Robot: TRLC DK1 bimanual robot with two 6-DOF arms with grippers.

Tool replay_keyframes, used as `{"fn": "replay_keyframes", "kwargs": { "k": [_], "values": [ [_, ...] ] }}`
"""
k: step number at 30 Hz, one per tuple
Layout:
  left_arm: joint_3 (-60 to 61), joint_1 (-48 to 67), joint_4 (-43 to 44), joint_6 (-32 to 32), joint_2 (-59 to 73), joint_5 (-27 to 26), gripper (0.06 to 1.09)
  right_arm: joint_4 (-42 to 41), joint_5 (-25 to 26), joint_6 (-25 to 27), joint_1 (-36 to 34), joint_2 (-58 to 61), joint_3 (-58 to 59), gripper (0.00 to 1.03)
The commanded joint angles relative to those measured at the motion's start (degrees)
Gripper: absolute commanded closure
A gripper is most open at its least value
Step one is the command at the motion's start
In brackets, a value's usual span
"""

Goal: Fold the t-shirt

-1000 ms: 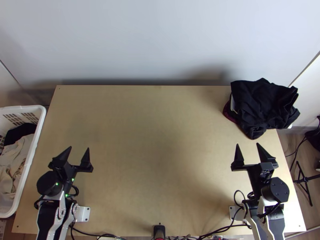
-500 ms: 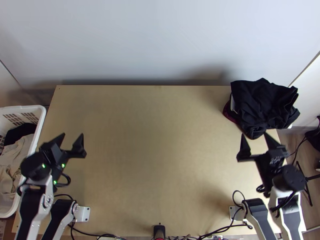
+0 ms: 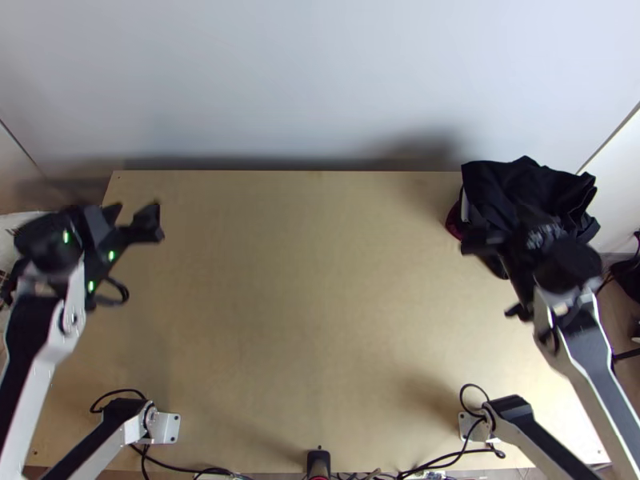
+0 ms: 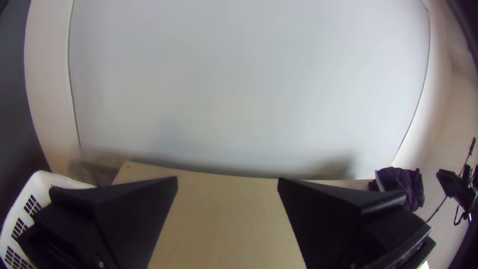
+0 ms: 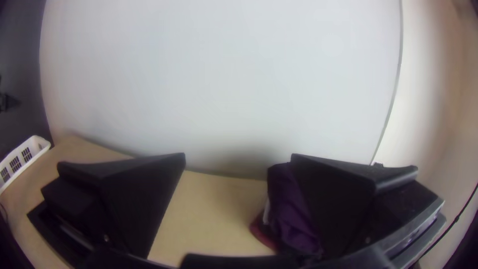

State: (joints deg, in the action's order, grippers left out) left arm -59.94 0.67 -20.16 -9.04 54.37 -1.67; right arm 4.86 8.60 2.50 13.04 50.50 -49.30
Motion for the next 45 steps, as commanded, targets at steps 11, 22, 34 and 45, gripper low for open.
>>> {"fn": "replay_keyframes", "kwargs": {
  "k": [11,22,34,45],
  "values": [
    [-22.9,-2.1,-2.5,1.7,33.5,0.2,0.11,-1.9,2.4,1.6,0.4,30.9,-18.6,0.05],
    [-24.3,-13.6,-5.0,3.7,40.1,0.2,0.11,-1.3,4.8,2.3,5.8,28.4,-15.5,0.05],
    [-20.7,-36.3,-4.8,14.2,44.0,0.0,0.11,0.0,6.3,2.8,10.6,25.0,-13.3,0.05],
    [-22.0,-52.1,-2.2,22.0,51.5,-0.6,0.11,1.6,6.6,3.0,11.7,22.8,-11.1,0.05]
  ]
}}
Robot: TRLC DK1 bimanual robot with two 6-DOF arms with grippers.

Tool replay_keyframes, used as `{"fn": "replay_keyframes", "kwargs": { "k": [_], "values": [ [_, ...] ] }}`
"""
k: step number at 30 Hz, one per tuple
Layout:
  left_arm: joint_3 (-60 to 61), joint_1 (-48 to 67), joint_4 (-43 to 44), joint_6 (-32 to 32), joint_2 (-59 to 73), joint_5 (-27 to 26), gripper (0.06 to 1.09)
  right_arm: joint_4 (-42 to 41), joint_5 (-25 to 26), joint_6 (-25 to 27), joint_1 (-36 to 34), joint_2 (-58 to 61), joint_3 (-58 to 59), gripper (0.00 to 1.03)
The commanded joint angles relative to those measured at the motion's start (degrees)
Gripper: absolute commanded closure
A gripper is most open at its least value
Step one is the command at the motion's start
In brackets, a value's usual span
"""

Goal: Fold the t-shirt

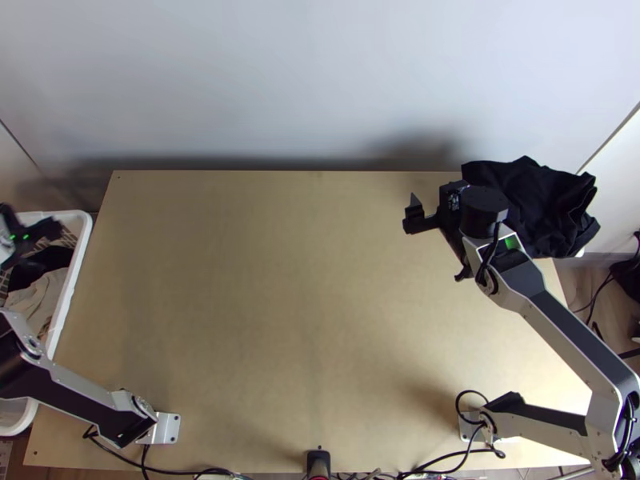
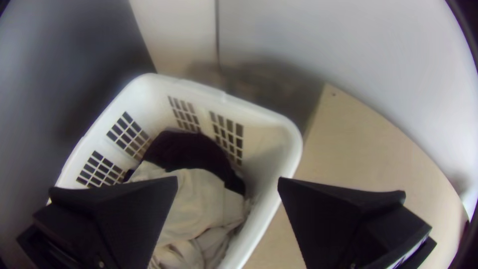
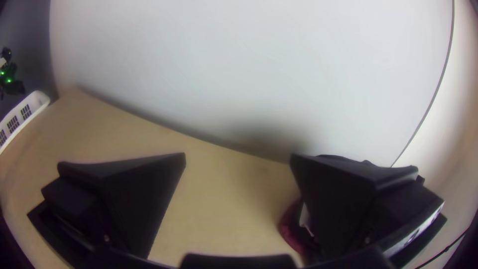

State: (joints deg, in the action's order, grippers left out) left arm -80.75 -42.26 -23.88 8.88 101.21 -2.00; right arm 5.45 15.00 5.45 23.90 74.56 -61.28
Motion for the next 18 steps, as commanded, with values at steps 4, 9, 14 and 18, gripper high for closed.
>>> {"fn": "replay_keyframes", "kwargs": {
  "k": [4,9,14,18],
  "values": [
    [-3.5,-13.0,1.6,5.4,8.5,-0.3,0.11,1.7,0.3,0.4,0.8,-1.8,1.3,0.05],
    [-4.0,-16.8,2.3,7.6,12.0,-0.4,0.11,1.8,0.4,1.2,0.9,-2.1,1.5,0.05],
    [-6.0,-20.4,3.2,9.0,17.4,-0.3,0.11,1.8,0.6,2.6,1.2,-2.4,1.3,0.05],
    [-7.2,-22.9,4.5,11.0,21.4,-0.3,0.11,1.8,0.9,3.6,1.2,-2.6,1.0,0.05]
  ]
}}
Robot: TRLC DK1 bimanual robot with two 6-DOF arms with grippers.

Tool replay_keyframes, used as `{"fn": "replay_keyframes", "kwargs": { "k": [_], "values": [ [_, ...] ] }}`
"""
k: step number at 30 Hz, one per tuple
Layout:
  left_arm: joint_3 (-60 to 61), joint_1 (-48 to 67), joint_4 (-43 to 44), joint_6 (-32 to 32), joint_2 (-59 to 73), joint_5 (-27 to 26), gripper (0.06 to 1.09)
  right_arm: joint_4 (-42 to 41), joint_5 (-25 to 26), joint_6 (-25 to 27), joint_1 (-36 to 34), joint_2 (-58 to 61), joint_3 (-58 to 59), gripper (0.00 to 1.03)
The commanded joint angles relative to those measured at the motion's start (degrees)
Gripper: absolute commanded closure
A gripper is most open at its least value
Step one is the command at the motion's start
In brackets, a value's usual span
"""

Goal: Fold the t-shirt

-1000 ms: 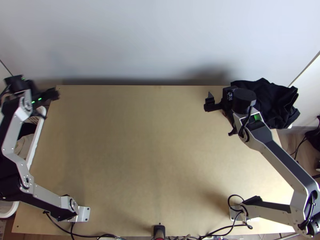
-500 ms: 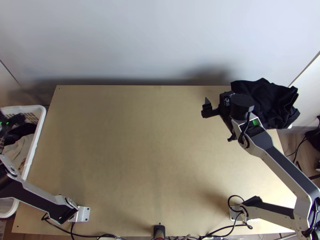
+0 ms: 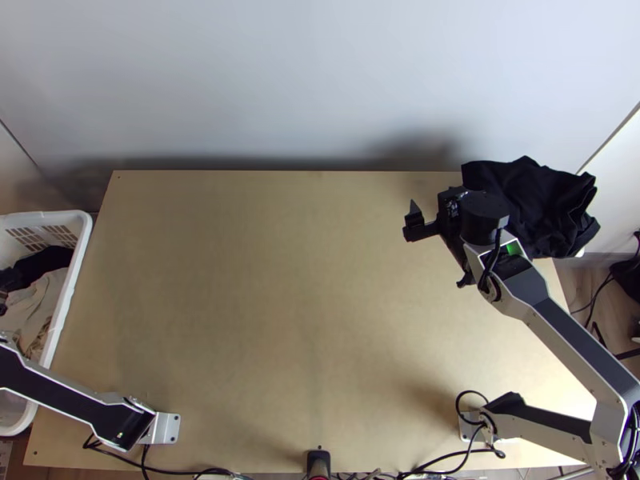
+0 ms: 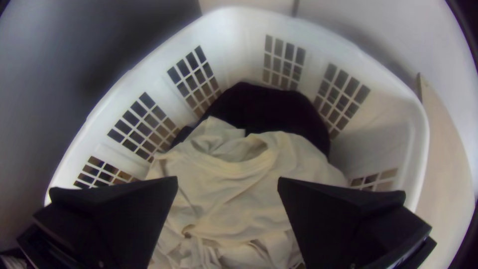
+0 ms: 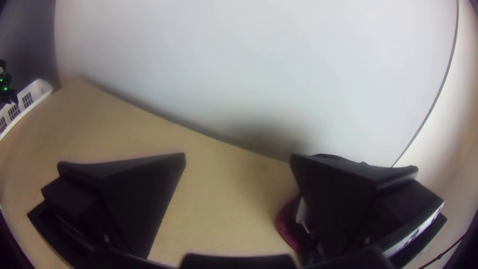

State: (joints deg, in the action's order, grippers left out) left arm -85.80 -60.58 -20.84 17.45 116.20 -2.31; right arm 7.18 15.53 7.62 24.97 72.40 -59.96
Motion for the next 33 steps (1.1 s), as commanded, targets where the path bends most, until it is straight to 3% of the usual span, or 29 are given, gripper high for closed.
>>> {"fn": "replay_keyframes", "kwargs": {
  "k": [1,33],
  "values": [
    [-2.3,-4.9,1.5,3.0,7.3,0.0,0.11,0.1,0.4,1.7,0.2,-0.4,-0.4,0.05],
    [0.3,-8.3,6.9,4.6,18.4,0.7,0.13,-0.3,3.4,7.2,0.8,-1.6,0.2,0.05]
  ]
}}
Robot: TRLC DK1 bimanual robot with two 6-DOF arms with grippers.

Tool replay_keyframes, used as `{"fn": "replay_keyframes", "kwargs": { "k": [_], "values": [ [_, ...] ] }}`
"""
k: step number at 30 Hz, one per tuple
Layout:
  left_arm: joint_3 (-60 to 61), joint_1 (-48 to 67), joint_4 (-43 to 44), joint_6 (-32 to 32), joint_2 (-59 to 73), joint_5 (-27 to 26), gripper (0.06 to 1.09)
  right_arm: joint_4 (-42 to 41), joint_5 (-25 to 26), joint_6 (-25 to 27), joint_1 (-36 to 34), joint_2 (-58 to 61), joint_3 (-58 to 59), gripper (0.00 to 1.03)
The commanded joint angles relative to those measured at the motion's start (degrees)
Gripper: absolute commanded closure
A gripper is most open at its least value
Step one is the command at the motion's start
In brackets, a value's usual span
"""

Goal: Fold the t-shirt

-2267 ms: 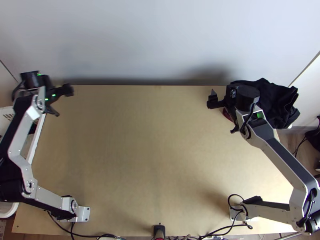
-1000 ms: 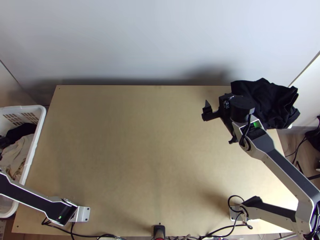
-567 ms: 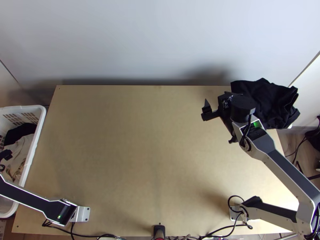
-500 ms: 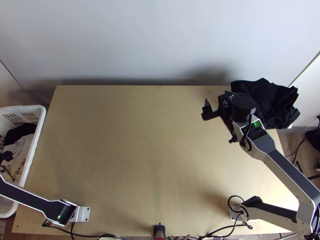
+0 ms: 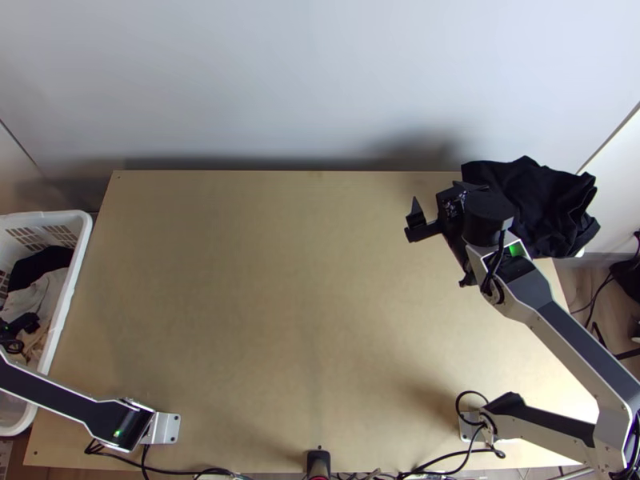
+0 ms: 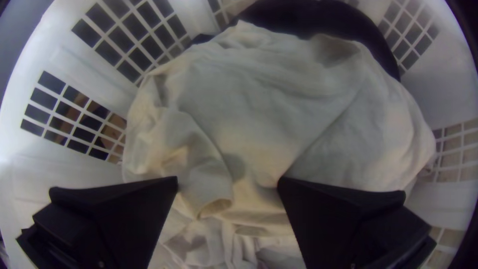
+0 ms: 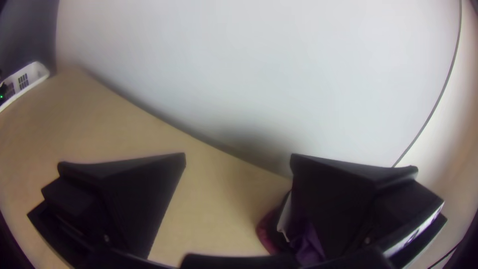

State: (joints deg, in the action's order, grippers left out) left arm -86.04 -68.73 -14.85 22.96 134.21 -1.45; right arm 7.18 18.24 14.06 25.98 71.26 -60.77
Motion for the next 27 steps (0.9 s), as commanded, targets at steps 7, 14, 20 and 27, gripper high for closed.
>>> {"fn": "replay_keyframes", "kwargs": {
  "k": [7,14,20,27],
  "values": [
    [-1.2,-0.2,1.4,-3.4,0.7,-0.1,0.17,-0.5,0.9,0.8,0.0,-1.0,2.1,0.05],
    [-2.2,-0.4,1.6,-3.7,0.6,-0.1,0.17,-0.6,1.0,1.4,0.0,-1.2,2.9,0.05],
    [-3.4,-0.9,1.7,-3.9,1.1,-0.1,0.17,-0.6,1.2,2.1,0.1,-1.3,4.2,0.05],
    [-2.9,-1.5,0.6,-3.9,1.3,-0.1,0.17,-0.8,1.6,2.6,0.0,-1.3,4.3,0.05]
  ]
}}
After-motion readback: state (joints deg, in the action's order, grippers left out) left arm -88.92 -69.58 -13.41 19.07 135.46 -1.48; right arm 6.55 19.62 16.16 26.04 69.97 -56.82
